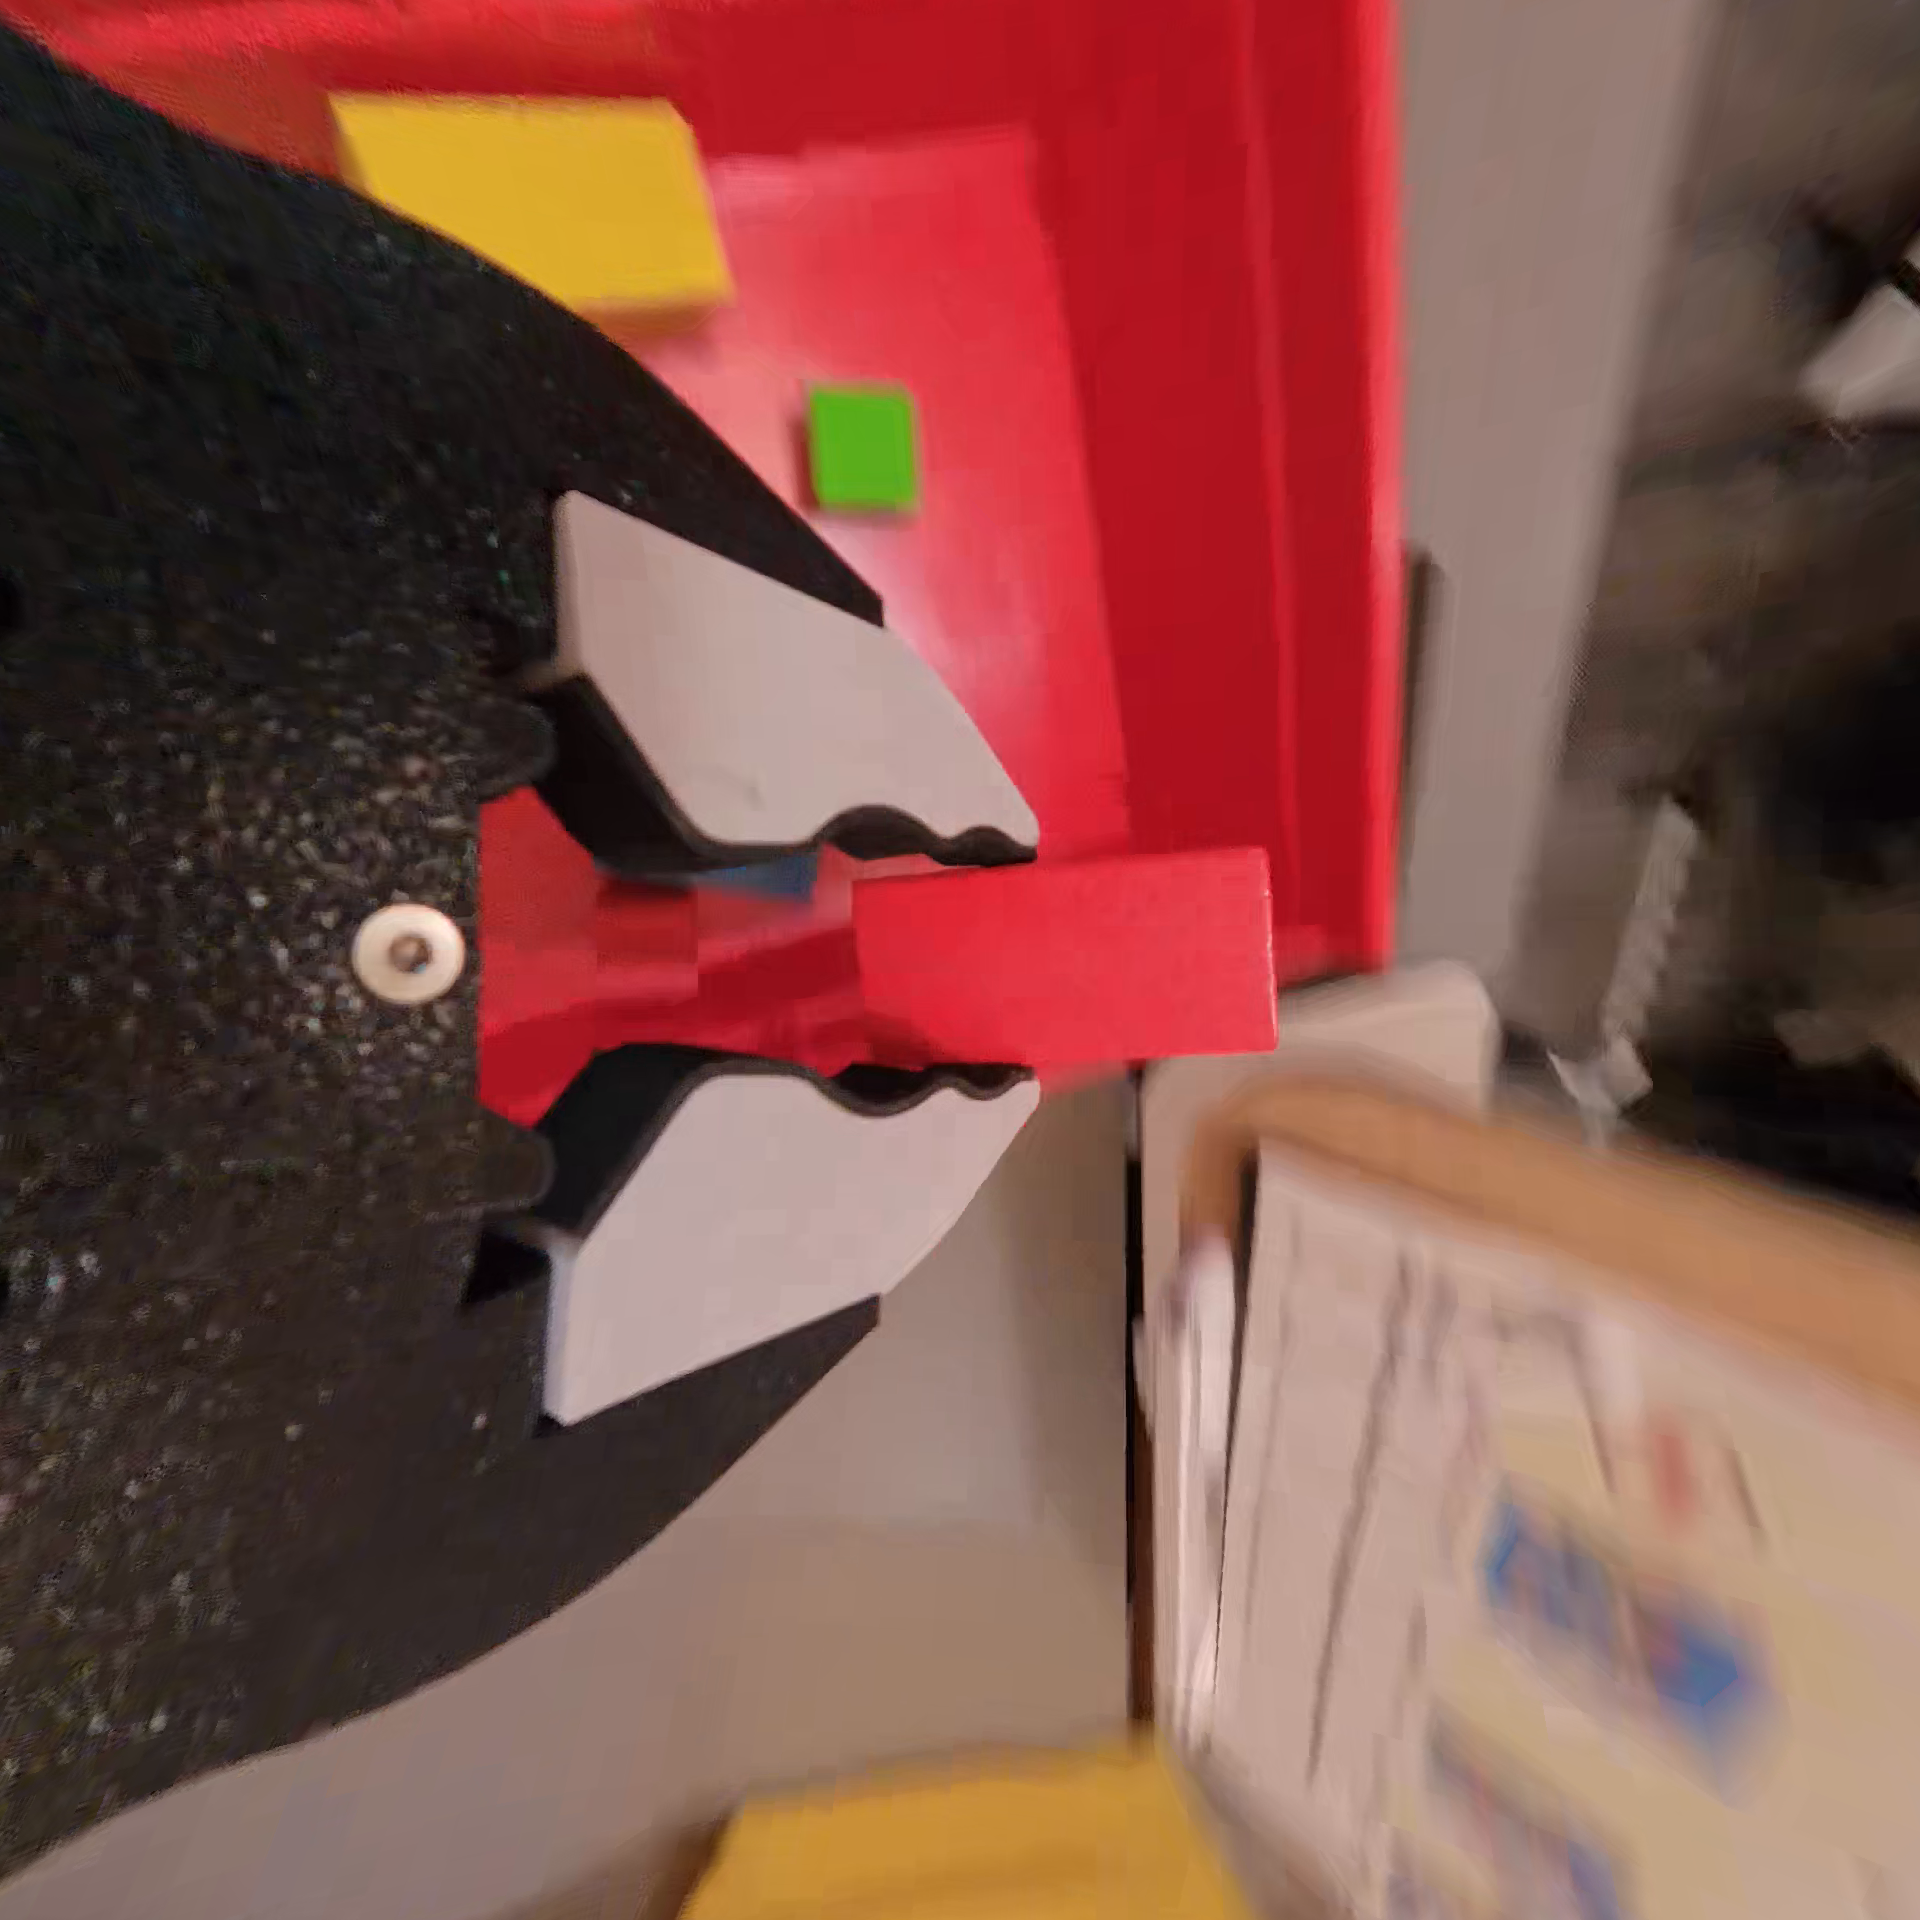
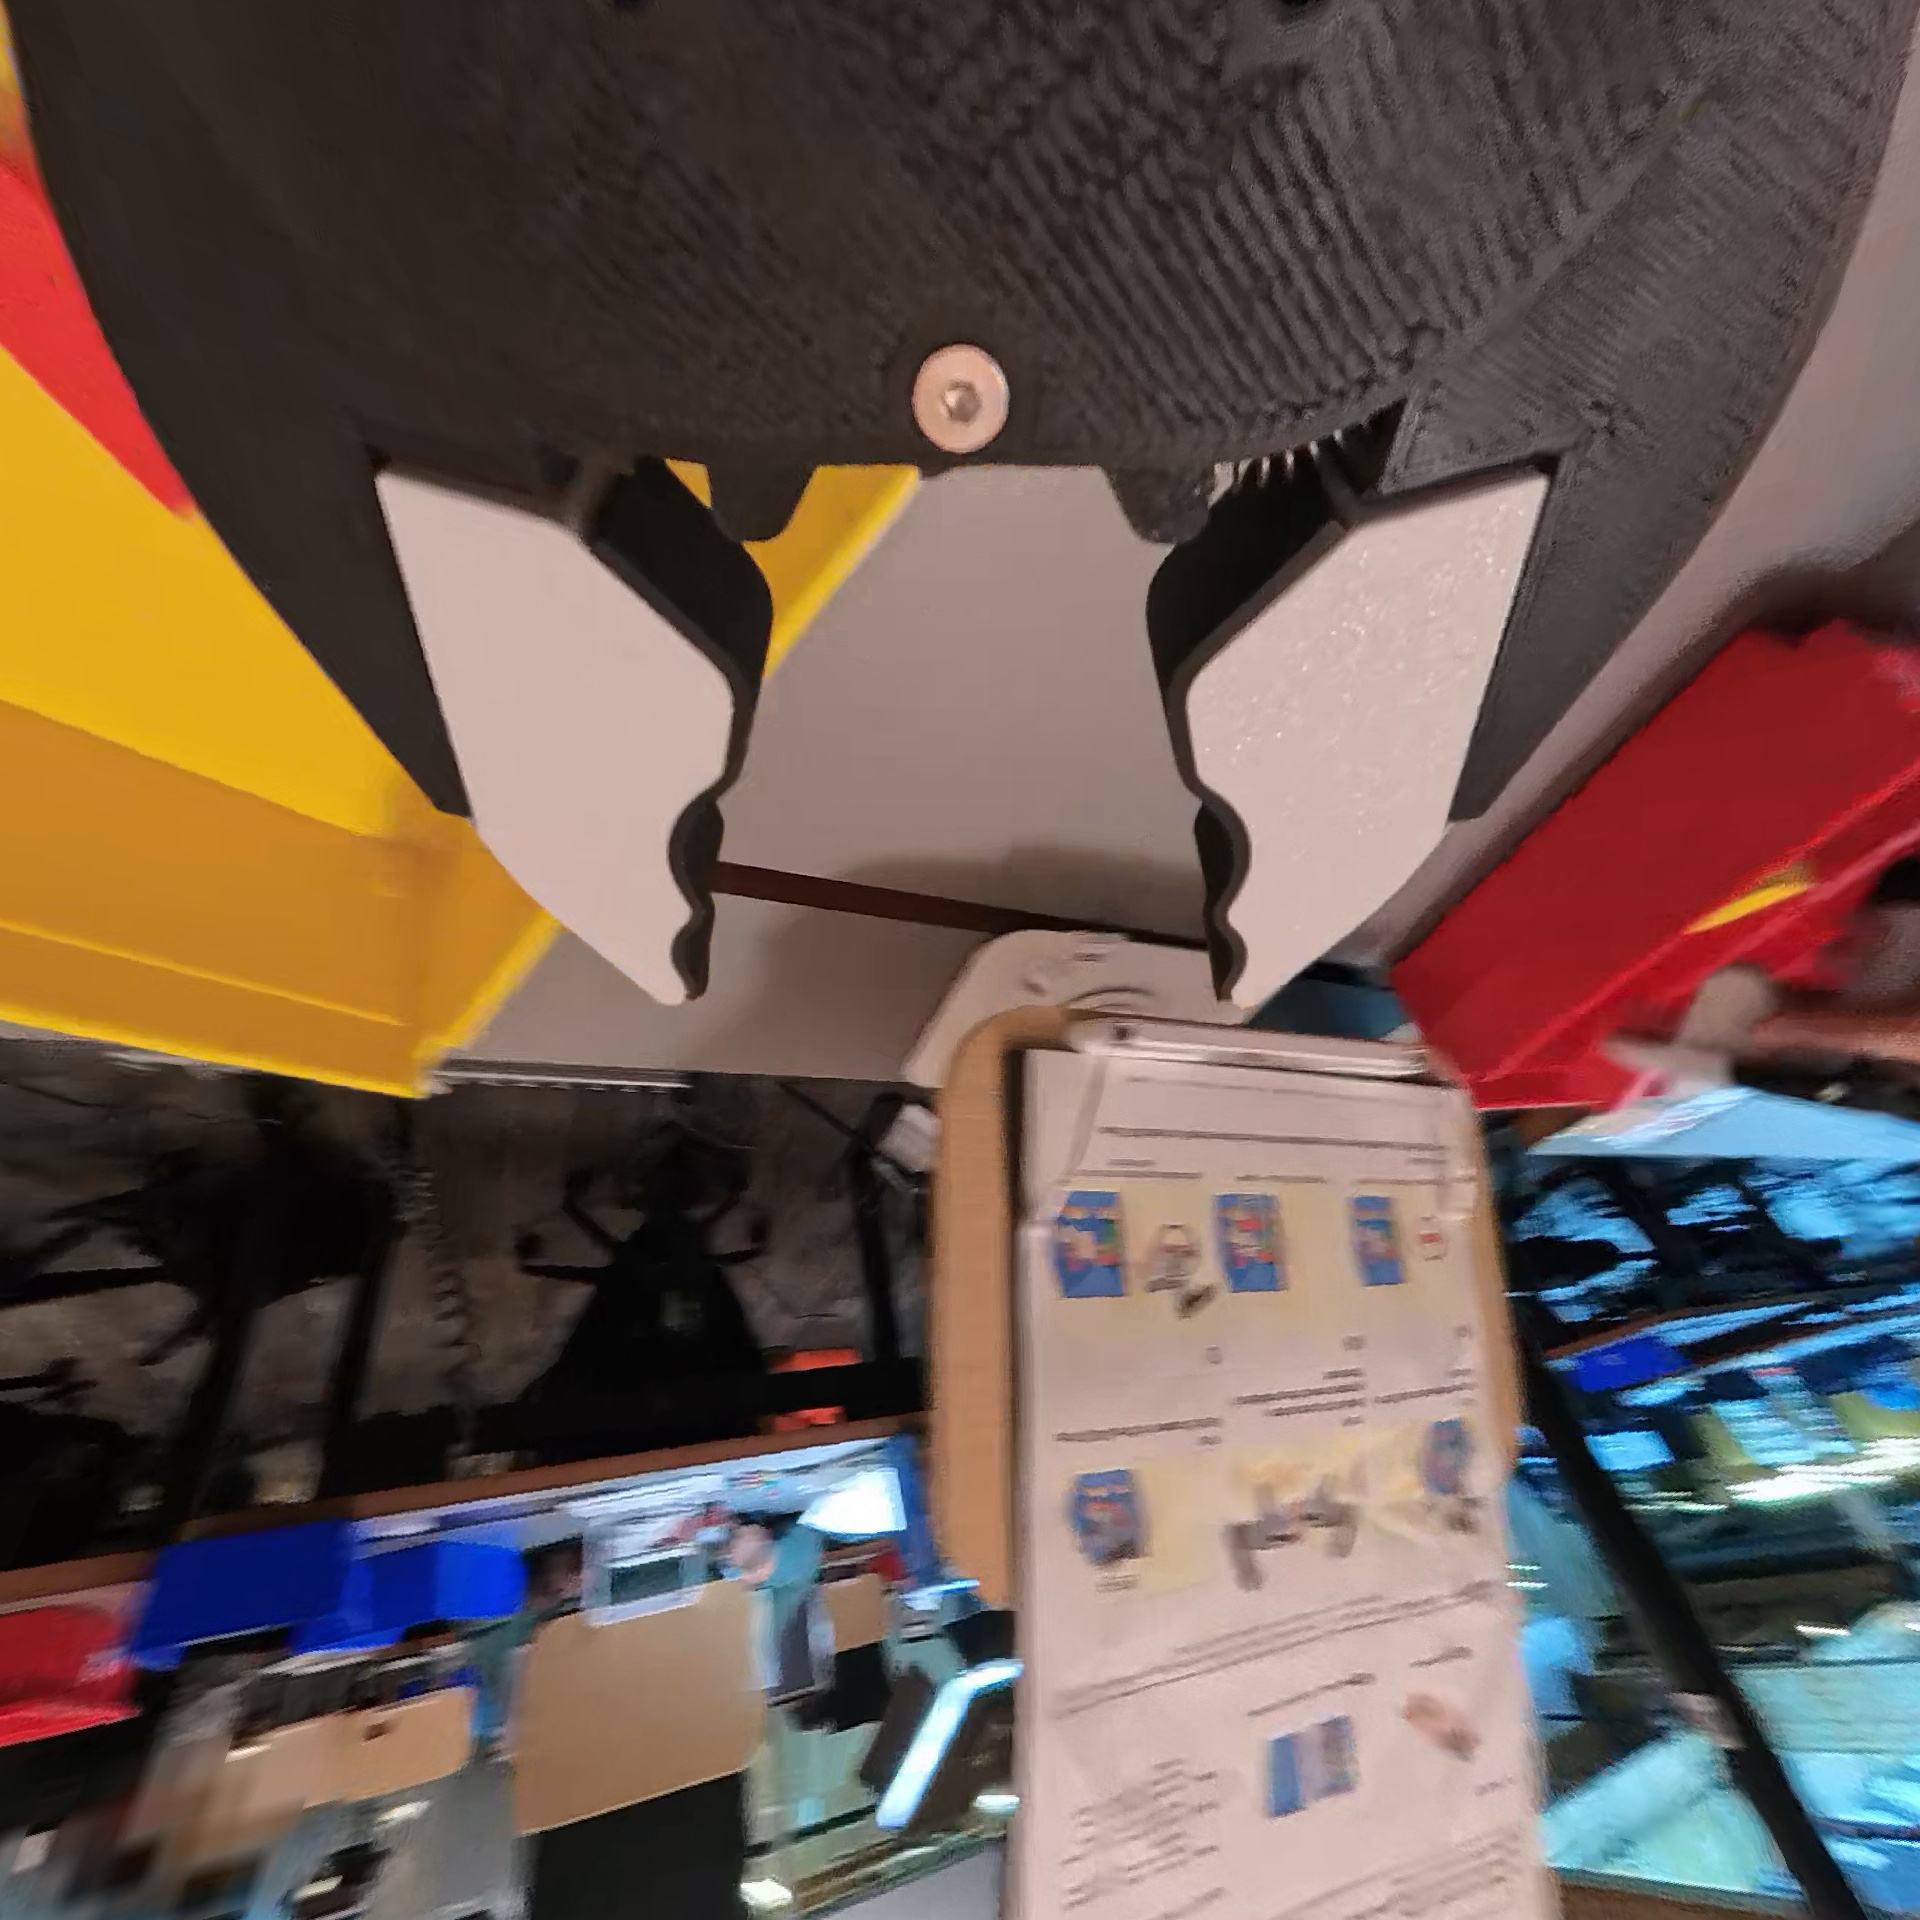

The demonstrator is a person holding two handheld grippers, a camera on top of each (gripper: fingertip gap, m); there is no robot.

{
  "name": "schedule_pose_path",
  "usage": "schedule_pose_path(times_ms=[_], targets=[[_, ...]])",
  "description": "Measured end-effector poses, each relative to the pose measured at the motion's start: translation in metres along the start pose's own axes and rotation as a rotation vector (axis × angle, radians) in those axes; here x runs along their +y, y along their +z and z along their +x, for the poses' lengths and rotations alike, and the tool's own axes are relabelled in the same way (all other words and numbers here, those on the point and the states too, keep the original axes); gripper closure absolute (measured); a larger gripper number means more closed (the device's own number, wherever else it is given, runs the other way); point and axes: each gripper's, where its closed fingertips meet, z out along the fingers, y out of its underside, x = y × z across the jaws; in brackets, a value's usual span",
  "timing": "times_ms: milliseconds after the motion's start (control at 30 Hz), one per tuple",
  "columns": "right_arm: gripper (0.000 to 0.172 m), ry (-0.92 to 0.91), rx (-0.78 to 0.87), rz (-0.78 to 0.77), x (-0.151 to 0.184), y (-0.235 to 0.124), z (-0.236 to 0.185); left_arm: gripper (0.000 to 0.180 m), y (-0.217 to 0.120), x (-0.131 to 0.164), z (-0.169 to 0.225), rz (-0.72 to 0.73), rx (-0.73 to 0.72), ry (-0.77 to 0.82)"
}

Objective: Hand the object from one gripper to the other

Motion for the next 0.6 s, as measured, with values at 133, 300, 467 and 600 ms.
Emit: schedule_pose_path(times_ms=[133,300,467,600], targets=[[0.083,0.073,-0.413,0.022,-0.008,0.005,-0.073,0.145,-0.062,-0.005,0.102,0.222,0.478,0.199],[0.071,0.228,-0.855,0.057,-0.028,-0.011,-0.163,0.145,-0.127,0.034,0.212,0.395,1.047,0.377],[0.083,0.213,-1.119,0.09,-0.042,-0.034,-0.226,0.145,-0.156,0.075,0.272,0.479,1.339,0.519],[0.097,0.12,-1.164,0.073,-0.036,-0.038,-0.251,0.146,-0.159,0.091,0.295,0.514,1.418,0.572]])
